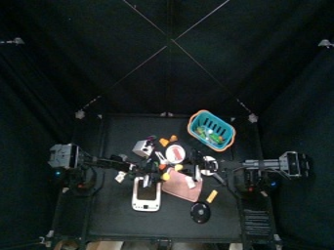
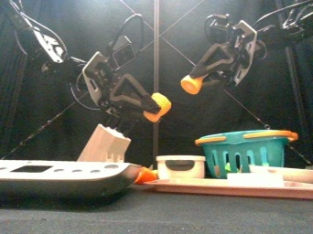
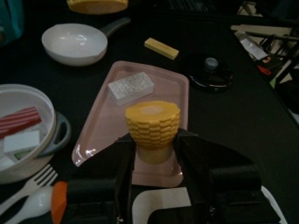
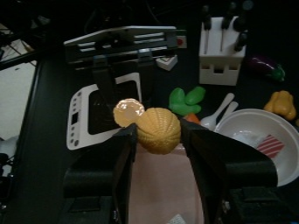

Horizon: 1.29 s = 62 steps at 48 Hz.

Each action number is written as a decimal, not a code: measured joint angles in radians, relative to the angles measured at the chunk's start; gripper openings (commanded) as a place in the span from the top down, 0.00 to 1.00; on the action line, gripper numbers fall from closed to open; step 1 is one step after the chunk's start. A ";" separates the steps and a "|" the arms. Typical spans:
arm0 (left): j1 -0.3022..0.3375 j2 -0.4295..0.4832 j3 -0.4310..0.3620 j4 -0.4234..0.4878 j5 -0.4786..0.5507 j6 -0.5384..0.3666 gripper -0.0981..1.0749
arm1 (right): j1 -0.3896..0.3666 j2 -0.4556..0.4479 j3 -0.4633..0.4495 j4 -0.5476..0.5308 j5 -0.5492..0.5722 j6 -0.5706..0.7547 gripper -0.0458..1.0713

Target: Assemble corn

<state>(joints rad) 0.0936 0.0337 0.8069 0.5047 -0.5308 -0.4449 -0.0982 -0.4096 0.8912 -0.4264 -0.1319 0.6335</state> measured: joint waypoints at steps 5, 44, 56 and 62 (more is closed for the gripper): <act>0.000 0.002 -0.009 0.002 -0.005 0.029 0.50 | 0.023 0.000 0.000 -0.002 -0.026 -0.005 0.42; -0.002 0.026 -0.023 -0.120 -0.009 0.046 0.50 | 0.040 0.161 -0.074 -0.029 -0.100 -0.006 0.42; -0.003 0.029 -0.028 -0.121 -0.009 0.044 0.50 | 0.037 0.186 -0.084 -0.038 -0.094 -0.006 0.42; -0.003 0.031 -0.028 -0.121 -0.009 0.046 0.50 | 0.037 0.186 -0.084 -0.038 -0.087 -0.006 0.42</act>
<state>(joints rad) 0.0905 0.0644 0.7793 0.3835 -0.5400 -0.3988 -0.0614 -0.2240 0.8069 -0.4648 -0.2194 0.6274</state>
